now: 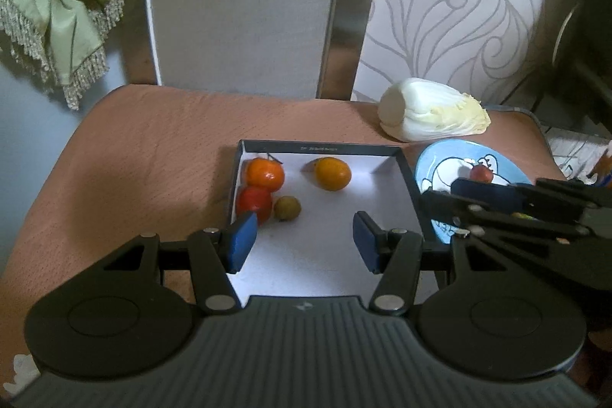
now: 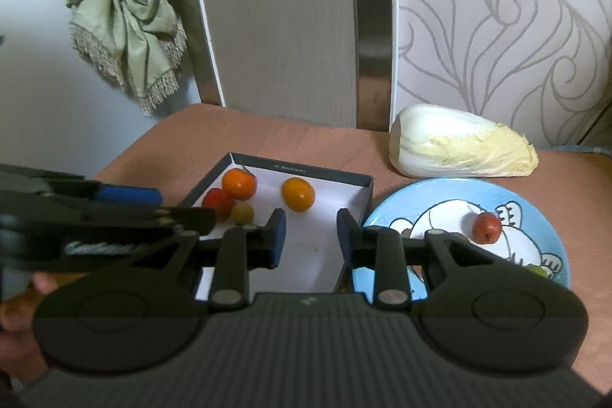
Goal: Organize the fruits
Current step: 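Move the open right tool back over the tray, then grasp an orange tangerine in the tray with the right tool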
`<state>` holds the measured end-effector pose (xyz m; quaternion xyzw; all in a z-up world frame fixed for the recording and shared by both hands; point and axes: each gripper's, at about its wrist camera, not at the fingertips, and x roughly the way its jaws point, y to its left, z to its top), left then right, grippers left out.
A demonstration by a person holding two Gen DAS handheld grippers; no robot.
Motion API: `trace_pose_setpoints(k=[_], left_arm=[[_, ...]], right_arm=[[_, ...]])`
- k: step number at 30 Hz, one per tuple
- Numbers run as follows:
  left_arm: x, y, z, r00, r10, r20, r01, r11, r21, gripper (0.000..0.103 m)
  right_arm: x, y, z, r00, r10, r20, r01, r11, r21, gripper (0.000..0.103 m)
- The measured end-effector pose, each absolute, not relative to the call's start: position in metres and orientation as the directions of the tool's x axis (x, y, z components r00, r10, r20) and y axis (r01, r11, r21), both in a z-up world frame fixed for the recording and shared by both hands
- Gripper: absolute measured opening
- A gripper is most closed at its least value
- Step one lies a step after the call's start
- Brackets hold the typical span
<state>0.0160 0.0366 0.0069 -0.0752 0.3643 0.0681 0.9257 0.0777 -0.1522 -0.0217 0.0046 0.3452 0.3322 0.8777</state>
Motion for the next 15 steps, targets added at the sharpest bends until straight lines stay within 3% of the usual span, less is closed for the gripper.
trace_pose_setpoints(k=[15], left_arm=[[0.005,0.038,-0.004,0.701,0.077,-0.709,-0.179,0.981,-0.071,0.062]], right_arm=[[0.12,-0.101,-0.052,0.468,0.583,-0.665,-0.612,0.756,0.232,0.033]])
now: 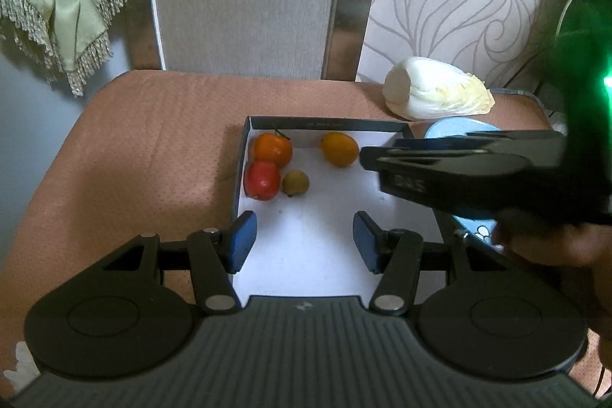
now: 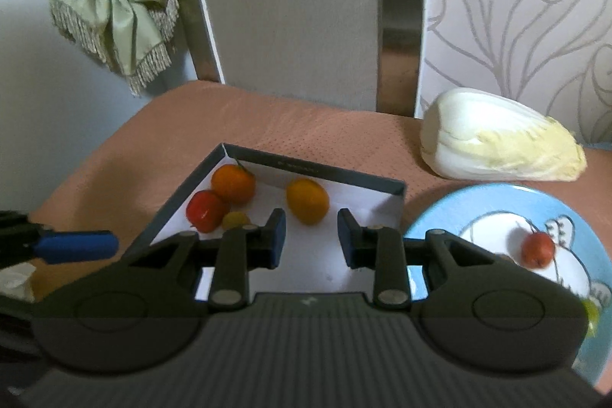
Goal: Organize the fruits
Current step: 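Grasp an orange tangerine in the tray with the right tool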
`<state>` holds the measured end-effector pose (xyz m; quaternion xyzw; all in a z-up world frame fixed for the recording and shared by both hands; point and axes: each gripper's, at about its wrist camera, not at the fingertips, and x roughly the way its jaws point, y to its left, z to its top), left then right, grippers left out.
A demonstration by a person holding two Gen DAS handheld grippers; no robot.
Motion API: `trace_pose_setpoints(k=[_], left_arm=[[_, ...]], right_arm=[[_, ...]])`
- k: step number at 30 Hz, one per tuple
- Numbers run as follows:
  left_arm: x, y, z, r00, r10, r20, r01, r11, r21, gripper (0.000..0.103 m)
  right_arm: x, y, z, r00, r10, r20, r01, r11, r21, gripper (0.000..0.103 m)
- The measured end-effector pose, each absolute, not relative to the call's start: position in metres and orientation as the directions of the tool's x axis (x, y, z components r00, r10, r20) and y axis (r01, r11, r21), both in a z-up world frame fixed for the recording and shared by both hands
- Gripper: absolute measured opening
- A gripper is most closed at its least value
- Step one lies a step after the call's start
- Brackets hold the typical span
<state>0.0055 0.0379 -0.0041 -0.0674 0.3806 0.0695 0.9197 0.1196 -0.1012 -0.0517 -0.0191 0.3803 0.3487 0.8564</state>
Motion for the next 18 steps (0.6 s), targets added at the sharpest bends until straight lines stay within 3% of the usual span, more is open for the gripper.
trace_pose_setpoints(k=[18], left_arm=[[0.003,0.049,-0.003,0.694,0.102,-0.713,-0.221,0.972,-0.076,0.062]], right_arm=[[0.149,-0.061,-0.073,0.416,0.548,-0.726,-0.646,0.74,0.188,0.036]])
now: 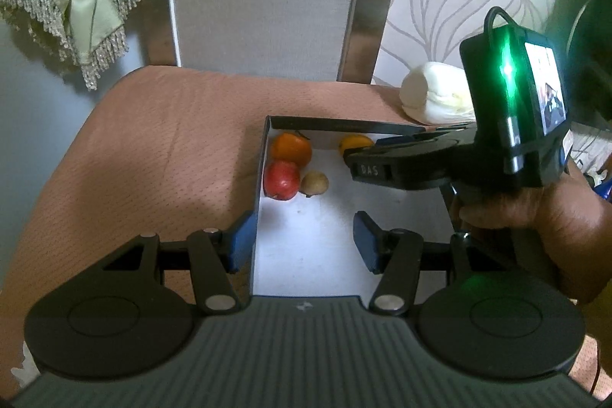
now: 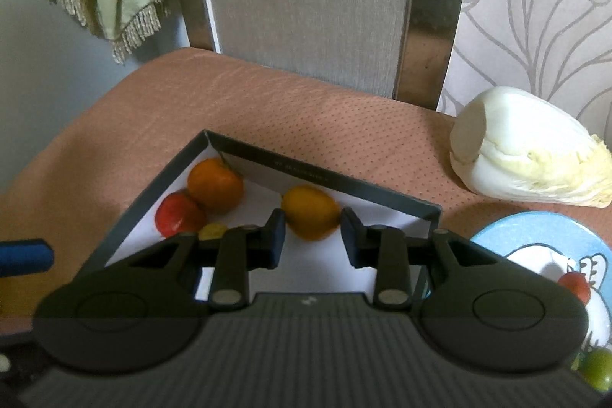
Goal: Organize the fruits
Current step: 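Grasp an orange tangerine in the tray with the right tool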
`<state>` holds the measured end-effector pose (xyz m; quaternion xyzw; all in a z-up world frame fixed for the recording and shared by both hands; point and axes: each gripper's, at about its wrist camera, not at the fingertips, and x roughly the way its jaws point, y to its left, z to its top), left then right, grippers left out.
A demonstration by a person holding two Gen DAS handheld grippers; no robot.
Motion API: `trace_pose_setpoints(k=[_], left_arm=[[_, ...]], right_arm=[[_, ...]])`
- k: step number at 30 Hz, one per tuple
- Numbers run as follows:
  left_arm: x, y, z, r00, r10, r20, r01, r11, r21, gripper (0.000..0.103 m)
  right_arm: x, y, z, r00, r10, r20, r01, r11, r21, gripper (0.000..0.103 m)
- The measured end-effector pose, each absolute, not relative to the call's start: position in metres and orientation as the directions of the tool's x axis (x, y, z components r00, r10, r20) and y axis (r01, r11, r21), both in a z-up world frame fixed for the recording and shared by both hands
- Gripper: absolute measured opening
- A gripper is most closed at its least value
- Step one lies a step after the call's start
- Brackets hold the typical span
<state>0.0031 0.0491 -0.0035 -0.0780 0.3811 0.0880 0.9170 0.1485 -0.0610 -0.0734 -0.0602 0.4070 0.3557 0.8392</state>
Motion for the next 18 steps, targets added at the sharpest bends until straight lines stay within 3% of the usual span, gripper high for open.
trace_pose_setpoints(k=[18], left_arm=[[0.0,0.052,-0.004,0.689,0.115,-0.715,-0.235,0.969,-0.071,0.062]], right_arm=[[0.14,-0.07,-0.071,0.429,0.531,-0.73,-0.646,0.746,0.163,0.037]])
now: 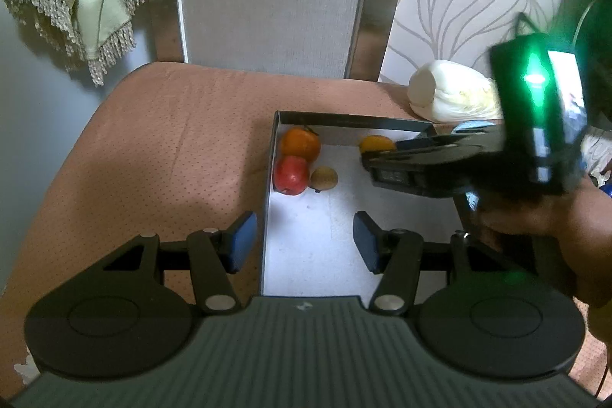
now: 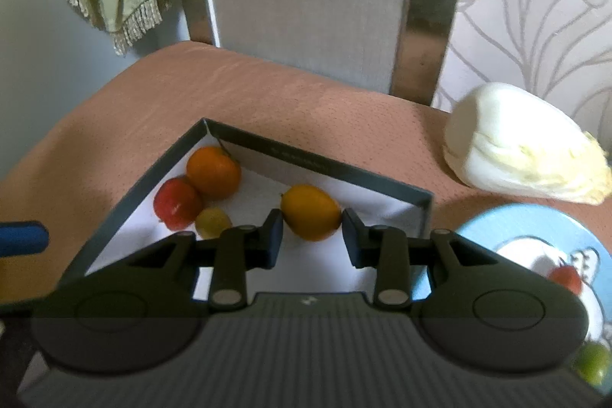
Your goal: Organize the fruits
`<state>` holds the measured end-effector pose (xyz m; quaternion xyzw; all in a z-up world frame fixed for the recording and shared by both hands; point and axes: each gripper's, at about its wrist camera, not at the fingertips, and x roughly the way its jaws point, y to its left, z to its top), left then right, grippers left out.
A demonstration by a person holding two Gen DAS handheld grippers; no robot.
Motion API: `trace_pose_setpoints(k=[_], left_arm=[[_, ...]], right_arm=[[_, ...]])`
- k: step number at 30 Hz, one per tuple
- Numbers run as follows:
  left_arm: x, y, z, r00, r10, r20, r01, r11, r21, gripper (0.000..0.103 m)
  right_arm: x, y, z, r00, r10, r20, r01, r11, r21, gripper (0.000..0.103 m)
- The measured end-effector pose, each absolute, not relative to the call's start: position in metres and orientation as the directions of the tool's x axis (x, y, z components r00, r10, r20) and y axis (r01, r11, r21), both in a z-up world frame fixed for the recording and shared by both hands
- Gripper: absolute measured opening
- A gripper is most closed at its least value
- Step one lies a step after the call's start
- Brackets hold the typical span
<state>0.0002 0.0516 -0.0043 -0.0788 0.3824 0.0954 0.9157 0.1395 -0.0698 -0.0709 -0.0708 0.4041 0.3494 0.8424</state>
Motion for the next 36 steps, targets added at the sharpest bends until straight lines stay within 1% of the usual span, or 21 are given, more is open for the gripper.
trace_pose_setpoints(k=[5,10,14,19,26,31,33,35,36], left_arm=[[0.006,0.054,-0.01,0.687,0.116,-0.717,-0.24,0.968,-0.073,0.062],[0.018,0.049,-0.014,0.687,0.104,-0.719,-0.231,0.97,-0.08,0.062],[0.029,0.042,-0.017,0.696,0.081,-0.714,-0.201,0.976,-0.085,0.062],[0.052,0.037,-0.028,0.679,0.081,-0.73,-0.187,0.98,-0.065,0.062],[0.079,0.037,-0.046,0.642,0.1,-0.76,-0.192,0.981,-0.033,0.06],[0.088,0.035,-0.047,0.648,0.099,-0.755,-0.179,0.984,-0.025,0.06],[0.094,0.034,-0.05,0.643,0.093,-0.76,-0.171,0.985,-0.025,0.054],[0.099,0.032,-0.056,0.631,0.091,-0.771,-0.157,0.988,-0.012,0.04],[0.102,0.033,-0.059,0.623,0.09,-0.777,-0.159,0.987,-0.012,0.036]], right_arm=[[0.121,-0.104,-0.057,0.456,0.549,-0.7,-0.609,0.766,0.204,0.037],[0.091,-0.139,-0.036,0.512,0.569,-0.644,-0.583,0.781,0.226,0.037],[0.067,-0.162,-0.019,0.55,0.572,-0.608,-0.573,0.788,0.223,0.037],[0.04,-0.182,-0.004,0.58,0.576,-0.577,-0.572,0.792,0.214,0.037],[0.017,-0.199,0.014,0.6,0.585,-0.546,-0.562,0.794,0.233,0.037],[0.008,-0.203,0.019,0.606,0.581,-0.544,-0.558,0.797,0.23,0.037],[0.006,-0.205,0.02,0.608,0.577,-0.545,-0.552,0.801,0.232,0.037],[0.003,-0.208,0.022,0.612,0.572,-0.546,-0.545,0.805,0.232,0.037],[0.002,-0.209,0.023,0.615,0.569,-0.545,-0.542,0.808,0.233,0.037]])
